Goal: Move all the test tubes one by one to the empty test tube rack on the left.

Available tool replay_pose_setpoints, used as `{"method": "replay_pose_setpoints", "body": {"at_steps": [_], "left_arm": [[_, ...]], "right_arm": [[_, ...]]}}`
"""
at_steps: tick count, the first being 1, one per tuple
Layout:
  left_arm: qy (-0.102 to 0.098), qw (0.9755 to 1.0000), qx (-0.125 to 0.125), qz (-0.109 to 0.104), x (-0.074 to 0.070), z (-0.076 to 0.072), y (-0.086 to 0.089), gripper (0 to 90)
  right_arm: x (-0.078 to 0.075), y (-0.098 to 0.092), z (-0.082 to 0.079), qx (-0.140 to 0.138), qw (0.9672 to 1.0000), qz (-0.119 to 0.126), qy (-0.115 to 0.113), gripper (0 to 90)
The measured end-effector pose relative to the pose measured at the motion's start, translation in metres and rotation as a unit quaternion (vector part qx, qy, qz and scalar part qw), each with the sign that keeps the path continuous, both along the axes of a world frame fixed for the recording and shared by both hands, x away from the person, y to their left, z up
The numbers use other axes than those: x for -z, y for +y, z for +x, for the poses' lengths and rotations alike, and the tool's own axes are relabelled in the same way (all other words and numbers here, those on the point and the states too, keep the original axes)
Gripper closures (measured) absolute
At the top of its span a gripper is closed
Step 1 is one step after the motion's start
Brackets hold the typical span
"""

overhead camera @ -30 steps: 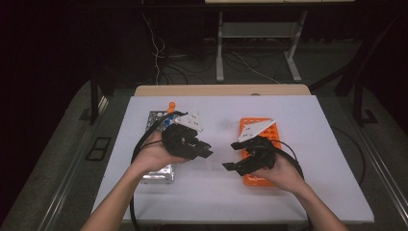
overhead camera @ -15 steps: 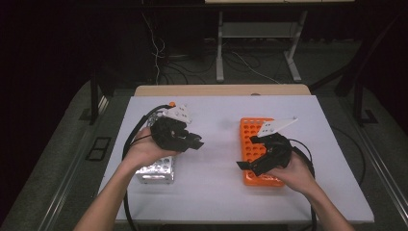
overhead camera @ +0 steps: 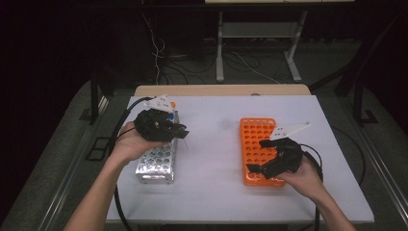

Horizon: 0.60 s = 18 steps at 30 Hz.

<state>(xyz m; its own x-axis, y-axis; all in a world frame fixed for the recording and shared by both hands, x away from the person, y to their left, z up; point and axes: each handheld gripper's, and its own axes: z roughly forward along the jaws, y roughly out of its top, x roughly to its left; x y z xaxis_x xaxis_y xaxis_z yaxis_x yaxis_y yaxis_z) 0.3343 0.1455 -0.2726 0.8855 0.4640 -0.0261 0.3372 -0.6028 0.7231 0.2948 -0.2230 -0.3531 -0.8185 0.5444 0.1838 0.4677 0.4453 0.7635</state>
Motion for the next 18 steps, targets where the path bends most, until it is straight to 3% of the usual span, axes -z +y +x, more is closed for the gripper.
{"method": "replay_pose_setpoints", "body": {"at_steps": [10, 18], "left_arm": [[-0.001, 0.9993, -0.038, 0.002, 0.004, 0.008, 0.021, 74.2], [-0.005, 0.9986, -0.052, 0.003, 0.009, 0.013, 0.033, 74.2]], "right_arm": [[0.006, -0.010, -0.004, 0.007, 0.9999, 0.009, 0.004, 0.2], [0.009, -0.019, -0.007, 0.018, 0.9997, 0.013, 0.004, 0.2]]}}
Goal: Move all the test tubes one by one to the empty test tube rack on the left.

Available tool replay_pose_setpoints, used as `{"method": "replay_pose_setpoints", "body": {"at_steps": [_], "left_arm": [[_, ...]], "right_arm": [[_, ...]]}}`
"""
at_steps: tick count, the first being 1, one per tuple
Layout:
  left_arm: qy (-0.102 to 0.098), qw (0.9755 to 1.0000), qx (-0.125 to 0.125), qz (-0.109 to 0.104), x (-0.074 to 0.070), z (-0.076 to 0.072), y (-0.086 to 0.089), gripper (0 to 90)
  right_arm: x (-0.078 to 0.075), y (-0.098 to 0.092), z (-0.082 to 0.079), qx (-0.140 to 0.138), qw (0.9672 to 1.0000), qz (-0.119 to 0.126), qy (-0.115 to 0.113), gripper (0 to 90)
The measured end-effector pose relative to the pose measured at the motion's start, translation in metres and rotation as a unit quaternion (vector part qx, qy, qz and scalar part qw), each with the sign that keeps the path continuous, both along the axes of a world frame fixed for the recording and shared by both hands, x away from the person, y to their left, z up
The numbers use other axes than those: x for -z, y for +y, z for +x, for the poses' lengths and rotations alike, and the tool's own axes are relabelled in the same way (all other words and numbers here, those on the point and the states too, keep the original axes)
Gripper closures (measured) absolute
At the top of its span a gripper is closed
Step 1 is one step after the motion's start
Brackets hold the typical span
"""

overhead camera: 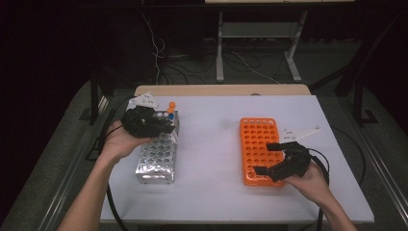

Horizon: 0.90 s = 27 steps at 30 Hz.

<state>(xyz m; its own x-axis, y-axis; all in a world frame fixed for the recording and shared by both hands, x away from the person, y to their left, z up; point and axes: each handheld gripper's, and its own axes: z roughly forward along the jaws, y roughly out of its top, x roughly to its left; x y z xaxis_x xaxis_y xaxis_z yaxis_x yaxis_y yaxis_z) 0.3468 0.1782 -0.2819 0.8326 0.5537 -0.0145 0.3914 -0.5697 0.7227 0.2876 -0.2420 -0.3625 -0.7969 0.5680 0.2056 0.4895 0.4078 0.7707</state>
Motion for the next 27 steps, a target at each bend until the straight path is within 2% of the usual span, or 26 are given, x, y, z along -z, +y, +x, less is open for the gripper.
{"method": "replay_pose_setpoints", "body": {"at_steps": [15, 22, 27], "left_arm": [[0.003, 0.9991, -0.034, 0.023, 0.011, 0.012, 0.011, 74.2], [0.007, 0.9987, -0.041, 0.028, 0.015, 0.015, 0.013, 74.2], [0.016, 0.9985, -0.041, 0.033, 0.025, 0.017, 0.011, 74.3]], "right_arm": [[0.008, -0.006, -0.003, 0.006, 1.0000, 0.001, 0.004, 0.2], [0.009, -0.008, -0.003, 0.008, 1.0000, 0.002, 0.004, 0.2], [0.010, -0.009, -0.004, 0.010, 0.9999, 0.003, 0.005, 0.2]]}}
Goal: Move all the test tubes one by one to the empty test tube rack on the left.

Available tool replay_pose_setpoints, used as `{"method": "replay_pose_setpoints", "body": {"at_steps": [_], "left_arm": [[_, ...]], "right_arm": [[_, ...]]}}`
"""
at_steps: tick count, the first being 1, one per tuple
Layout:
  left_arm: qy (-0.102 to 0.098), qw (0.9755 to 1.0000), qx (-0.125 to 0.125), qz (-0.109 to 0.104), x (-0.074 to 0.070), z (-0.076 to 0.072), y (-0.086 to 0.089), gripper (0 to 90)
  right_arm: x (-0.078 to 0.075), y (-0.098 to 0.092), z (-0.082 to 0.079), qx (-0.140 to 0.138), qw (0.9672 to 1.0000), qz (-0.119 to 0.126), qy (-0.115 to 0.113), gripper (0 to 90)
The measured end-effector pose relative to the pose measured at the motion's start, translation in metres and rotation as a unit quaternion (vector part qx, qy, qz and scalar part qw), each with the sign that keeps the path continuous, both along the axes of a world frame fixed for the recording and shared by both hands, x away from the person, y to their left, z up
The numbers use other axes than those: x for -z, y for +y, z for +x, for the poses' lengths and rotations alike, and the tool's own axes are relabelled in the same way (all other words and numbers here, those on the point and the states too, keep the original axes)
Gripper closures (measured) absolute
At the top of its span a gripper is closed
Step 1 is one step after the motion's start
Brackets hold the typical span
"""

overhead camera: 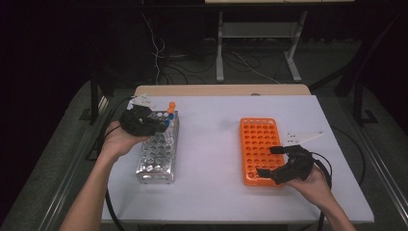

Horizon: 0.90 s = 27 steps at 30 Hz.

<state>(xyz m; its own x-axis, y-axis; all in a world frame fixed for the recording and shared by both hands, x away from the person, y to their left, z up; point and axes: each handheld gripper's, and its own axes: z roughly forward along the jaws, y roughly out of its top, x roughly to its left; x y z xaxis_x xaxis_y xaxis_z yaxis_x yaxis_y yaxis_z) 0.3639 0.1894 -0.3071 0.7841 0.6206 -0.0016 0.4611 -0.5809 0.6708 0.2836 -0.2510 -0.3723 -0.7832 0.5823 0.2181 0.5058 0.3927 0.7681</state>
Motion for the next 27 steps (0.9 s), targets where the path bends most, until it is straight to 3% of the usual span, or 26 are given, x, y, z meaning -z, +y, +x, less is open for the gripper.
{"method": "replay_pose_setpoints", "body": {"at_steps": [19, 23, 27], "left_arm": [[0.024, 0.9997, -0.006, 0.002, 0.033, 0.003, -0.001, 73.5], [0.035, 0.9992, -0.013, -0.011, 0.031, 0.001, 0.000, 62.6], [0.033, 0.9985, -0.026, -0.034, 0.022, -0.005, 0.001, 51.8]], "right_arm": [[0.001, -0.013, -0.008, 0.012, 0.9998, 0.014, -0.006, 0.2], [0.004, -0.017, -0.012, 0.018, 0.9996, 0.020, -0.006, 0.2], [0.007, -0.021, -0.016, 0.025, 0.9994, 0.023, -0.007, 0.2]]}}
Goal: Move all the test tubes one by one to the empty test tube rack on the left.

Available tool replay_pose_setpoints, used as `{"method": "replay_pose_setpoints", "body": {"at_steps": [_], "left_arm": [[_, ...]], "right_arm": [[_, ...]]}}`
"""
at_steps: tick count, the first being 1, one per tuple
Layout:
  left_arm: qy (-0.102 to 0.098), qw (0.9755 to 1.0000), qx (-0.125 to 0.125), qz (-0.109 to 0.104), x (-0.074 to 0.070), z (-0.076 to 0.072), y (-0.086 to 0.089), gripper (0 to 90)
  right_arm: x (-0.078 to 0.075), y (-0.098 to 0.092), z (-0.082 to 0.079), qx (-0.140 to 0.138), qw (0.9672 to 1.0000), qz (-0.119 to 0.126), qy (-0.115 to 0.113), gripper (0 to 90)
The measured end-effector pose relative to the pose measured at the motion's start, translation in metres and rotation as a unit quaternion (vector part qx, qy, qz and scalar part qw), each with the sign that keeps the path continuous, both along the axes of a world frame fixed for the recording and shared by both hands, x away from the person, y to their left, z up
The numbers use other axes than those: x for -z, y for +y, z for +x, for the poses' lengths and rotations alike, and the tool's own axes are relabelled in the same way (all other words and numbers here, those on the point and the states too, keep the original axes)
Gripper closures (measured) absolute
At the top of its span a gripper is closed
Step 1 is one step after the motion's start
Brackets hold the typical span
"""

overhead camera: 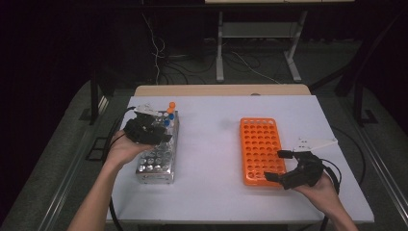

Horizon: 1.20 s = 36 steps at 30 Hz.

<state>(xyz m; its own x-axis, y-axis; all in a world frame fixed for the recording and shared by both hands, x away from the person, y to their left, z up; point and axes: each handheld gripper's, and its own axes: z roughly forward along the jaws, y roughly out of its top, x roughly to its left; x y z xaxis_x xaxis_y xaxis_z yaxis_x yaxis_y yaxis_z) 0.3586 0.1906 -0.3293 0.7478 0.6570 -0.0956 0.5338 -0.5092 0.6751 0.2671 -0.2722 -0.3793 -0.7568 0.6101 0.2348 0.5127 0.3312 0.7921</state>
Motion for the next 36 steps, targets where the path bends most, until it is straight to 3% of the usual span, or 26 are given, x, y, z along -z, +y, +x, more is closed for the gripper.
{"method": "replay_pose_setpoints", "body": {"at_steps": [9, 15, 22, 27, 36], "left_arm": [[-0.027, 0.9987, 0.001, -0.043, -0.014, -0.022, -0.003, 31.0], [-0.049, 0.9962, 0.020, -0.069, -0.015, -0.042, -0.011, 20.0], [-0.065, 0.9922, 0.022, -0.104, -0.005, -0.062, -0.018, 10.8], [-0.064, 0.9911, 0.022, -0.114, 0.005, -0.073, -0.022, 0.5], [-0.068, 0.9867, 0.008, -0.147, 0.026, -0.088, -0.020, 0.0]], "right_arm": [[0.010, -0.013, -0.012, 0.020, 0.9998, 0.006, 0.004, 0.2], [0.017, -0.019, -0.018, 0.029, 0.9995, 0.009, 0.005, 0.2], [0.024, -0.022, -0.021, 0.036, 0.9992, 0.010, 0.011, 0.2], [0.025, -0.023, -0.022, 0.036, 0.9992, 0.011, 0.009, 0.2], [0.026, -0.022, -0.024, 0.035, 0.9993, 0.012, 0.008, 0.2]]}}
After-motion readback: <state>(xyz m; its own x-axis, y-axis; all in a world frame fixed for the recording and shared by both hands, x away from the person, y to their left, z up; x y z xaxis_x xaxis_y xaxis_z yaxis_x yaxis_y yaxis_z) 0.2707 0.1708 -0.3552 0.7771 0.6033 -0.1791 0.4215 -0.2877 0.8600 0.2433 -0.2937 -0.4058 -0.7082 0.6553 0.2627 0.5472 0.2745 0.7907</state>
